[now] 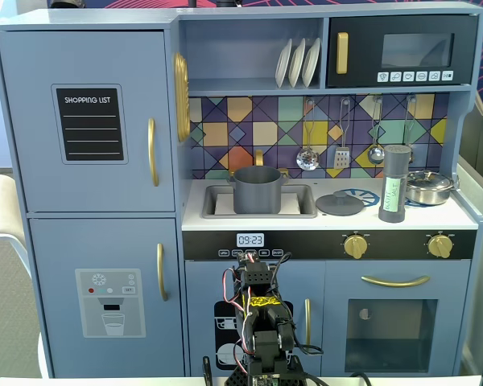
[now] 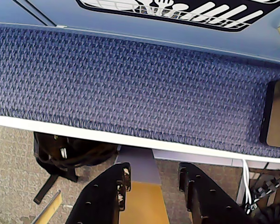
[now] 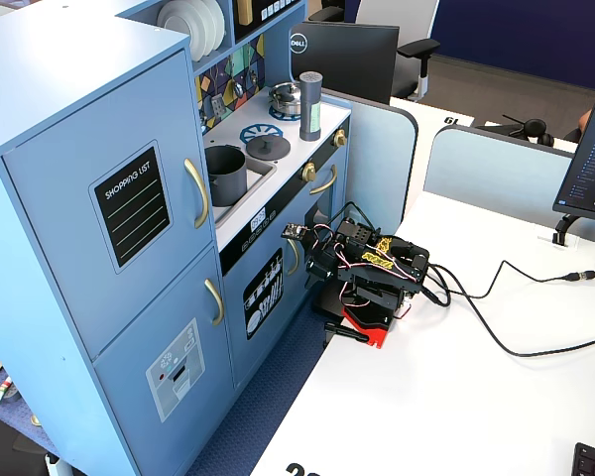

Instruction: Put salt in the gray recipient

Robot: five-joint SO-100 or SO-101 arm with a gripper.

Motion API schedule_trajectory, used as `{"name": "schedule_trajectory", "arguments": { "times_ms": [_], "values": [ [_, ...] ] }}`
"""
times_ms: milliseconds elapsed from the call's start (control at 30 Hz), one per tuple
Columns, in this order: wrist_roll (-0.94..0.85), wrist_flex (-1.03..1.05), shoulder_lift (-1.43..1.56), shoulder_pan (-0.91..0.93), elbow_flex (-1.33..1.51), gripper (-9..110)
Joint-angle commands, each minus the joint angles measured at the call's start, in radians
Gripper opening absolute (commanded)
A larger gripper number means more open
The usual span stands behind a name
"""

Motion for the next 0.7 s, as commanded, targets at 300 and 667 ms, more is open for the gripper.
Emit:
{"name": "schedule_trajectory", "arguments": {
  "times_ms": [300,667],
  "values": [
    [-0.028,0.005,0.005,0.048,0.002,0],
    [-0.014,-0.028,-0.109,0.064,-0.219,0]
  ]
}}
